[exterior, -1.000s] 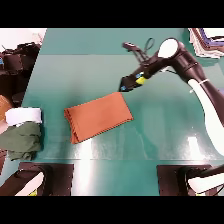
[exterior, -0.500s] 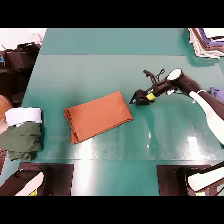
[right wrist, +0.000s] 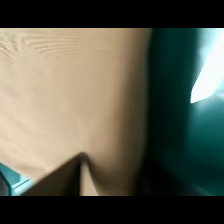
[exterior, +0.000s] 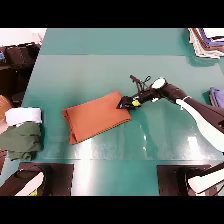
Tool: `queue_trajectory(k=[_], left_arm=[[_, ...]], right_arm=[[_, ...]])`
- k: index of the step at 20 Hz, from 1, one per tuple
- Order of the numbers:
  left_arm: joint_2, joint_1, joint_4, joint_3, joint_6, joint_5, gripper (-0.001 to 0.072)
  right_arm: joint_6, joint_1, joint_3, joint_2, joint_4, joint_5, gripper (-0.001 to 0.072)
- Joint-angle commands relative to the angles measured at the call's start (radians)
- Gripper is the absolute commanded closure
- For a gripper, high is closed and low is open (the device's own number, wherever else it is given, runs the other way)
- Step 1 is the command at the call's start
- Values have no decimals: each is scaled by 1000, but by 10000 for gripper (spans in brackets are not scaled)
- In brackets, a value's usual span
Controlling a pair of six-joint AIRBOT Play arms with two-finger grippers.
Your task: Fold the shirts.
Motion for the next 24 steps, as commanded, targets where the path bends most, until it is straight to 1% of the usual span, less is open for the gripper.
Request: queue_trajectory(k=[1,2,3,6,8,9,11,14,17,19,21,24], left_arm=[[0,1,-57,0,0,4,681],[0,1,-74,-1,0,4,681],[0,-5,-92,-3,0,3,682],[-2,-106,-94,-7,-1,4,682],[-2,-196,-94,-7,-5,10,682],[-2,-237,-94,-7,-13,19,682],[-2,-316,-94,-7,-40,54,682],[-2,-407,-93,-7,-76,156,682],[-2,-454,-93,-7,-115,256,682],[-10,-455,-94,-7,-137,282,682],[-35,-455,-94,-7,-141,278,682],[-89,-455,-113,-7,-141,245,682]], right_arm=[[-9,45,-2,1,26,-55,529],[-10,48,1,1,24,-69,664],[-10,48,10,1,21,-70,694],[-9,-14,61,25,17,-45,695],[-9,-114,69,90,15,-41,695],[-9,-179,69,131,-8,-36,695],[-3,-344,69,232,-104,-8,695],[1,-631,69,363,-215,15,695],[0,-933,71,430,-216,0,694],[-1,-1102,71,428,-210,2,694],[-1,-1205,71,409,-208,1,695],[-1,-1263,85,374,-209,-3,695]])
